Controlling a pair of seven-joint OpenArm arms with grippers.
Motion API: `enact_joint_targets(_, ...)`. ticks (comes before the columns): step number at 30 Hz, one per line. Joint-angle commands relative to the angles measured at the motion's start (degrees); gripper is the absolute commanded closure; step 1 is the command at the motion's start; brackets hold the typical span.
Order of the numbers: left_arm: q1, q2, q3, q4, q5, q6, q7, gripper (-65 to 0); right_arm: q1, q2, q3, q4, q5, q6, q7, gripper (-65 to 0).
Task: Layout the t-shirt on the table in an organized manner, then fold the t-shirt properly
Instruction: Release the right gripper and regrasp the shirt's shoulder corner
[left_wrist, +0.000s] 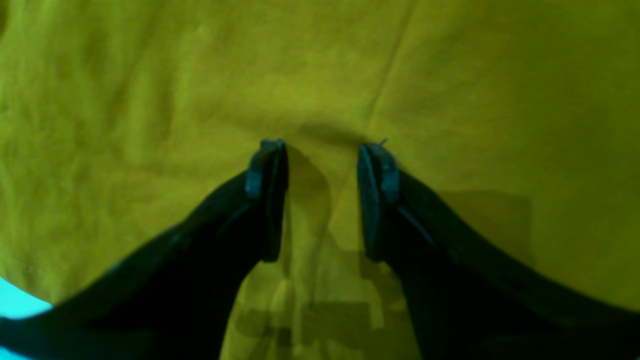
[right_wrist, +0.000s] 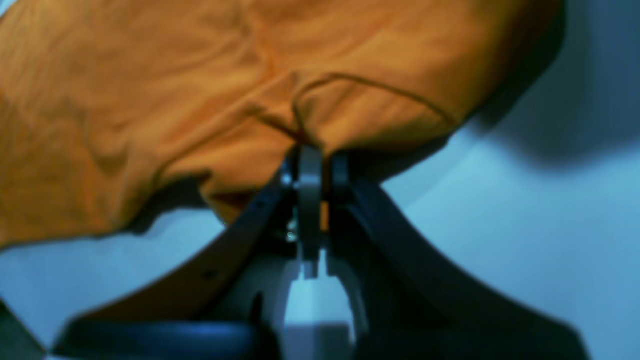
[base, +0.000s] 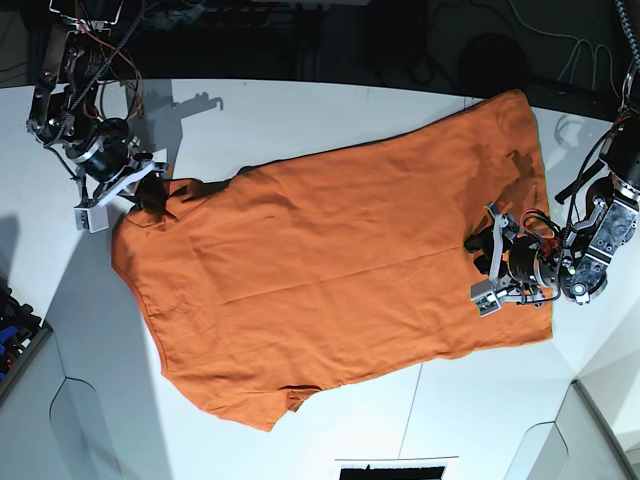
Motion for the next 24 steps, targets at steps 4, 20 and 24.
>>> enact_joint_targets(4, -1.4, -0.8, -0.6, 0.6, -0.2, -0.1, 0.6, -26.0, -1.4, 0.7, 4.0, 7.3, 6.3, 3.0, -3.7, 0.0)
enact_joint_targets(20, -1.3, -0.8, -0.6, 0.6, -0.2, -0.1, 1.8, -26.0, -9.9, 1.4, 18.4, 17.5, 10.6, 3.0, -3.8, -45.3)
enact_joint_targets(24, -1.3, -0.8, -0.6, 0.6, -0.2, -0.1, 1.7, -26.0, -10.5, 1.4, 18.4, 17.3, 9.7, 2.8, -3.7, -45.3)
